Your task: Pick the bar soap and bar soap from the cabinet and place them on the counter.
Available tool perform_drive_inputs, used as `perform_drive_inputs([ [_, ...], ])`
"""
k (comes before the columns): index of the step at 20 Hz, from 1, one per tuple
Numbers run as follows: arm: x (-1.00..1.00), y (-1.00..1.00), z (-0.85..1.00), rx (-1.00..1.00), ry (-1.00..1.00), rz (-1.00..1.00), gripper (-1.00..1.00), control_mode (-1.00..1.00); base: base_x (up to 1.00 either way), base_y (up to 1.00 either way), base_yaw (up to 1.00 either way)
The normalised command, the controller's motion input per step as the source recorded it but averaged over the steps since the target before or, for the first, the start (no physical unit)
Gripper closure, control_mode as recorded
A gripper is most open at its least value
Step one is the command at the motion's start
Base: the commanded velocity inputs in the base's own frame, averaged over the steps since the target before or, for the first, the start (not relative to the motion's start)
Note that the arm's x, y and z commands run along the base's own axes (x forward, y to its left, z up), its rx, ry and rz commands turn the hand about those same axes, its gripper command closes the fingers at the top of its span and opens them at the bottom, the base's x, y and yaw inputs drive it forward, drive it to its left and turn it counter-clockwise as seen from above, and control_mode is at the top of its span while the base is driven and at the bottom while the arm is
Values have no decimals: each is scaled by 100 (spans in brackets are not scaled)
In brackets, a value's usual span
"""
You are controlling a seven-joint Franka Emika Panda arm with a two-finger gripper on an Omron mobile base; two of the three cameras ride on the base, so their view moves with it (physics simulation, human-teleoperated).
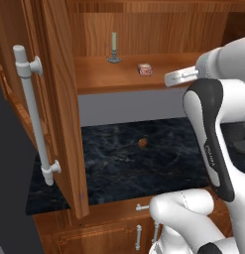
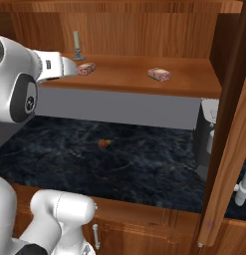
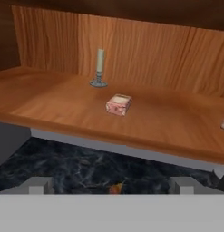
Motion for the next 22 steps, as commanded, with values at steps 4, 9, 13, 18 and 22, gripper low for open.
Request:
perform_drive_inputs([
  [4,44,0,0,4,5,0,-100,-100,0,0,0],
  [9,37,0,0,0,5,0,-100,-100,0,0,0],
  [13,27,0,-1,0,2,-1,-100,-100,0,0,0],
  [18,21,0,-9,0,0,-1,-100,-100,0,0,0],
  [22,17,0,-16,0,0,0,-100,-100,0,0,0],
])
